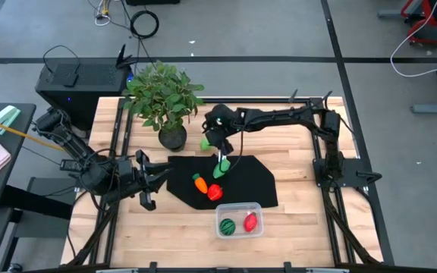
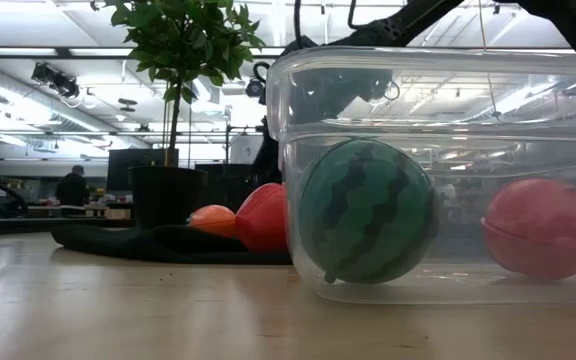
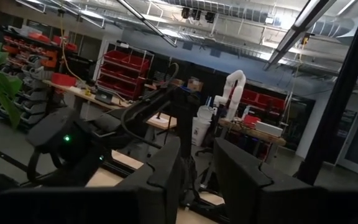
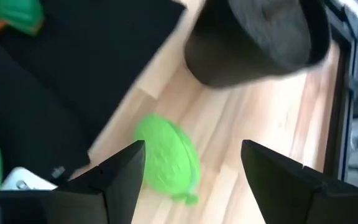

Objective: Pick and placing Produce into tupperware
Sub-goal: Put the melon into the transparent bin

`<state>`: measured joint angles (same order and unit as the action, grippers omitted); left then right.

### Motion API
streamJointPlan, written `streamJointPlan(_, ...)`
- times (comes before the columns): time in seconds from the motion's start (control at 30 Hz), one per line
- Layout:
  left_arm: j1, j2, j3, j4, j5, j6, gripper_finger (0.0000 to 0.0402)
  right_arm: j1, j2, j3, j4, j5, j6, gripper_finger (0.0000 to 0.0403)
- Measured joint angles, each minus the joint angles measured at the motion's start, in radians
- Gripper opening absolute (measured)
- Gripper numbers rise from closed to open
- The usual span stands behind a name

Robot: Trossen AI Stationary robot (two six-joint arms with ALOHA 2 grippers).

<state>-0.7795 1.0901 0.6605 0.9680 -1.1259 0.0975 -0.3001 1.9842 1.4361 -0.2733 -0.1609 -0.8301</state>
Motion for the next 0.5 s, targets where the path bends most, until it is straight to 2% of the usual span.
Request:
streamJointPlan(0.3,0.0,0.0,0.0,0.0,0.0,-0.008,0.0107,-0.003,0.0,0.0,-0.023,0.074,0.112,0.0327)
streamJointPlan(0.5,0.0,0.0,0.0,0.0,0.0,-0.007,0.0107,0.017,0.0,-0.001,0.072,0.134,0.159,0.036)
